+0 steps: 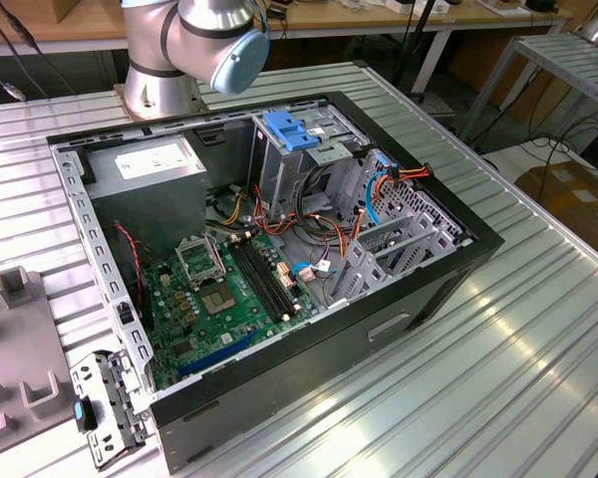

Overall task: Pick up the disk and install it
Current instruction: 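Pick up the disk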

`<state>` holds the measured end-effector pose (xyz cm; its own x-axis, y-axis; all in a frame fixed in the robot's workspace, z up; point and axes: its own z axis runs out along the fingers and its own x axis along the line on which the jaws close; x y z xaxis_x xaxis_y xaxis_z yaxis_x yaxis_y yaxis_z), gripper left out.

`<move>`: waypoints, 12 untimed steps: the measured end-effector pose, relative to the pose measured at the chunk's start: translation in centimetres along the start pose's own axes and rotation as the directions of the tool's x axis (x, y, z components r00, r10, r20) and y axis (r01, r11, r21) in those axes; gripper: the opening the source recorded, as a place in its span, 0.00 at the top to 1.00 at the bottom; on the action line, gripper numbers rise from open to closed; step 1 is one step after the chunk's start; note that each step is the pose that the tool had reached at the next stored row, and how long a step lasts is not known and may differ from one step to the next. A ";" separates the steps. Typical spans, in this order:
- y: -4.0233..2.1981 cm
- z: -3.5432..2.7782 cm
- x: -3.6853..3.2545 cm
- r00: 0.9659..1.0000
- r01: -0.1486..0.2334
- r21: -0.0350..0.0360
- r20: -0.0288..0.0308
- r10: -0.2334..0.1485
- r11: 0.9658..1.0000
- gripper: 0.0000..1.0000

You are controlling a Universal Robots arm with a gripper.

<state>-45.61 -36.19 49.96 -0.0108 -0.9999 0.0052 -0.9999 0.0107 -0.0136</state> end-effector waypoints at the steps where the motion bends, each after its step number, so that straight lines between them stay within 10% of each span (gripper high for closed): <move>1: -0.08 0.00 0.00 1.000 0.000 0.000 0.000 0.000 1.000 0.63; 12: -1.22 0.02 -0.01 1.000 0.000 0.000 0.000 0.000 1.000 0.63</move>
<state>-44.39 -36.20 49.96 -0.0107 -0.9999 0.0051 -0.9999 0.0106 -0.0136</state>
